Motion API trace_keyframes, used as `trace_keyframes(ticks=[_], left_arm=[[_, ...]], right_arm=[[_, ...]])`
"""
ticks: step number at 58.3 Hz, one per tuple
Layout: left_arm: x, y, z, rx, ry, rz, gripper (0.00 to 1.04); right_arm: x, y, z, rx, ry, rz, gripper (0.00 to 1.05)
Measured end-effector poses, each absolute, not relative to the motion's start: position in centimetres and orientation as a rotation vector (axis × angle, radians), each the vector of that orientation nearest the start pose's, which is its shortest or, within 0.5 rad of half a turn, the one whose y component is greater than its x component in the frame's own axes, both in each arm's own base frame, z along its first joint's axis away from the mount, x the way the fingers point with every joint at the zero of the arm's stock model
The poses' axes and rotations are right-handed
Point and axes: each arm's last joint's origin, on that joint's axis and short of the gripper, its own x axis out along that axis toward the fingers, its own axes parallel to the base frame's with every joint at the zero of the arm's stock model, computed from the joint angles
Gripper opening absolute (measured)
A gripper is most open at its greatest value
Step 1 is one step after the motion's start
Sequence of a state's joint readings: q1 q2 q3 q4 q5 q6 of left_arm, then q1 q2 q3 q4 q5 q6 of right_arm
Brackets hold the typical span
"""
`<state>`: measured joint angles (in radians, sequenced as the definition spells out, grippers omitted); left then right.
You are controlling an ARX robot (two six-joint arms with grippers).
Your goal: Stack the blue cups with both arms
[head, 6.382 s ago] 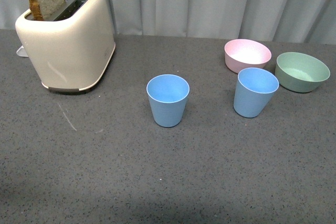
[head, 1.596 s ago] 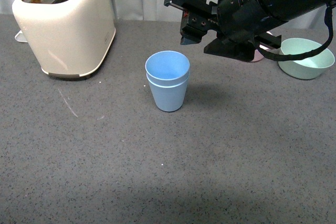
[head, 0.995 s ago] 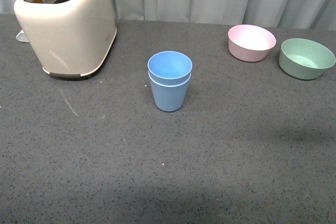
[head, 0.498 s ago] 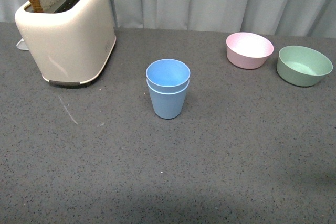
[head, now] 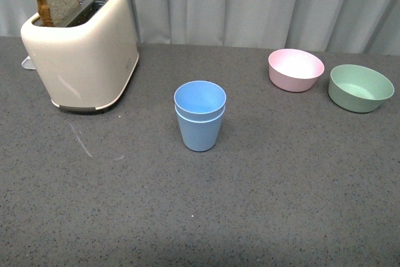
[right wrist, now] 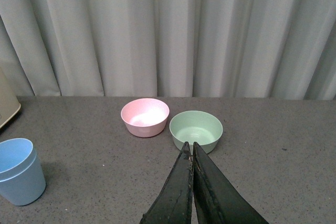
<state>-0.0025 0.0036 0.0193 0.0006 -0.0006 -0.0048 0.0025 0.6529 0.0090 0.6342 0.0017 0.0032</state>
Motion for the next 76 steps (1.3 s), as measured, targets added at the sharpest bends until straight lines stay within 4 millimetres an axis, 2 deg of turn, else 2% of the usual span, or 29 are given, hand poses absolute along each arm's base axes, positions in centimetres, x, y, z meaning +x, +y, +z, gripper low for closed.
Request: trace_keyframes(ticks=[76], left_arm=[[9.7,0.0,17.0,-0.005,-0.017,-0.002,0.98]], right_arm=[[9.8,0.0,16.5,0.003,-0.003,0.004,0.01]])
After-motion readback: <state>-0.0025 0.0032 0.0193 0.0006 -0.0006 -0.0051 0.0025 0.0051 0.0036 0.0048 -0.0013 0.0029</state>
